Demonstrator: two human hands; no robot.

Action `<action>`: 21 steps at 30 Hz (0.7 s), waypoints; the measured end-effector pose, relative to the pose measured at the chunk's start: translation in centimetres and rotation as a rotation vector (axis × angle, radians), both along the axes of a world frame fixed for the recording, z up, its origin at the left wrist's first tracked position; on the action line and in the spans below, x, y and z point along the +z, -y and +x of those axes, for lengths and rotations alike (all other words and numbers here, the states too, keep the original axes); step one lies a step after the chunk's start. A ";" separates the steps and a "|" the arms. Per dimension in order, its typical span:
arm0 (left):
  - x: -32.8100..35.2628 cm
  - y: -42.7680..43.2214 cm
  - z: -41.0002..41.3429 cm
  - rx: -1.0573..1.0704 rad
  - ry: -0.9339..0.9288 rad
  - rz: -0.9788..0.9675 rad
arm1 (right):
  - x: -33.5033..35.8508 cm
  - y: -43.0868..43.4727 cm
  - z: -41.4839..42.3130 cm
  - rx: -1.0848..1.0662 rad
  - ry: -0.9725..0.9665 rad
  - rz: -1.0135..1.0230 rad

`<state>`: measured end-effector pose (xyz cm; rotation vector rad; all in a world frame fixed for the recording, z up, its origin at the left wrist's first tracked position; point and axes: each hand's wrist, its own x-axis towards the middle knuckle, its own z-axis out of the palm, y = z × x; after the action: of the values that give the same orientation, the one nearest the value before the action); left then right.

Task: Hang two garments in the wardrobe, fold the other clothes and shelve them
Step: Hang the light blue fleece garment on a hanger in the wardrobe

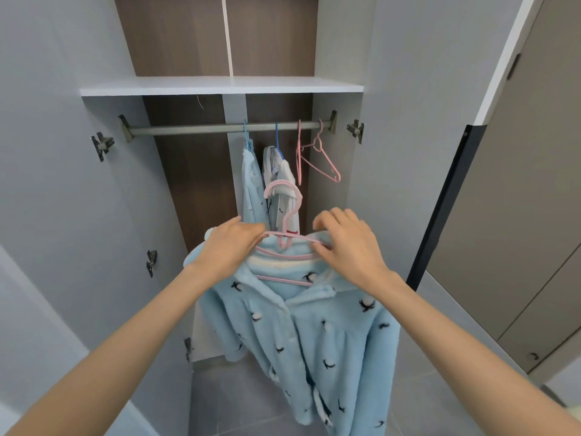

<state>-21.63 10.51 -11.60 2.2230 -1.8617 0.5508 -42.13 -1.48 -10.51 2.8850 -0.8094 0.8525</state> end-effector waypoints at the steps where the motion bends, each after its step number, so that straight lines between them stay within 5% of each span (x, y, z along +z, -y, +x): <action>1: -0.2 -0.1 -0.1 0.028 -0.032 -0.017 | -0.3 0.2 -0.3 -0.055 -0.009 -0.020; 7: -0.7 0.1 -1.6 0.138 0.001 0.012 | -3.0 1.2 -2.3 -0.198 0.049 -0.038; 14: -2.0 0.1 -2.6 0.143 -0.114 0.107 | -4.1 3.1 -2.5 -0.120 -0.160 0.111; 21: -4.0 0.0 -4.2 0.170 -0.192 0.003 | -3.0 3.7 -2.2 -0.085 -0.041 0.213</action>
<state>-25.79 10.55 -15.61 2.3575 -1.5933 0.3456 -44.32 -5.22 -13.49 3.0090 -1.0721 0.7381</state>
